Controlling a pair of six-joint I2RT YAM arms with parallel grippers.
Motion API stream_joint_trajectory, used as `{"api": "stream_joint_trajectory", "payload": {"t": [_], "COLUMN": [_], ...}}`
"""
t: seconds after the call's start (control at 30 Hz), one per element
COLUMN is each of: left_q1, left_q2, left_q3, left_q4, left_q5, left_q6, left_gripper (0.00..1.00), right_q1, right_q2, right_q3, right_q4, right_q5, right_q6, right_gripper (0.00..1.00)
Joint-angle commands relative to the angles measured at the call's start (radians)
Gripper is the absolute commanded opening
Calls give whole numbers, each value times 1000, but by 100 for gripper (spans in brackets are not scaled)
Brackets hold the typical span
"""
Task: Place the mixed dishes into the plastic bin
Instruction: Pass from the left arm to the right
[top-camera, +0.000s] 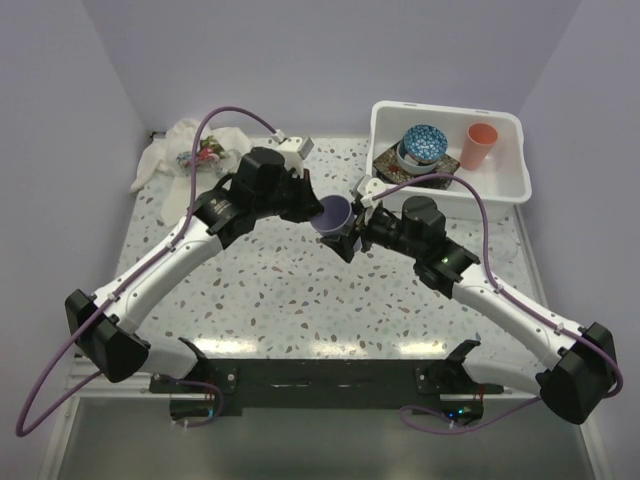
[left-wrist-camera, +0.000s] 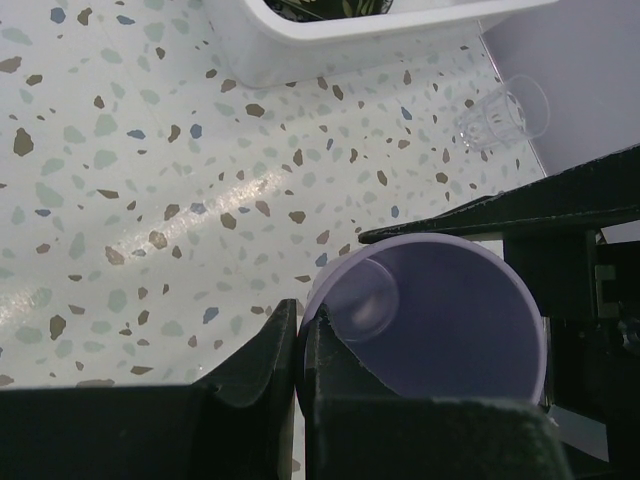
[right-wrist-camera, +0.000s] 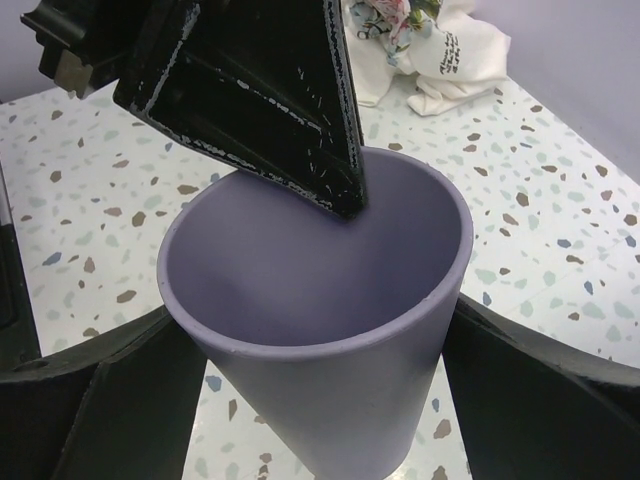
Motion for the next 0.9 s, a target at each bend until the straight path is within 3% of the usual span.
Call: {"api": "stream_joint_trajectory", "payload": {"t": [0.0, 0.17, 0.2, 0.3, 0.47, 0.7, 0.87], "left_q1": [-4, -4, -2, -2, -2, -2, -2], "left_q2": [-4, -30, -37, -64, -156, -411, -661], "left_q3": [44, 42, 41, 25, -28, -247, -494], "left_q4": [49, 48, 48, 48, 78, 196, 250], "left_q5": [38, -19, -33, -106, -273, -583, -688], "left_q6": [-18, -2, 4, 11, 25, 96, 122], "left_gripper": [7, 29, 40, 59, 78, 81, 82], "right_q1": [5, 5, 5, 5, 4, -21, -117], "right_q2": [5, -6, -8, -12, -9, 12, 55], "right_q3": [17, 12, 12, 12, 11, 12, 52], "right_q4": [46, 49, 49, 52, 69, 127, 188], "right_q5": [-35, -13, -12, 6, 68, 251, 301], "right_q6": [-7, 4, 7, 17, 25, 17, 14], "right_gripper": [75, 65, 64, 62, 59, 59, 59]}}
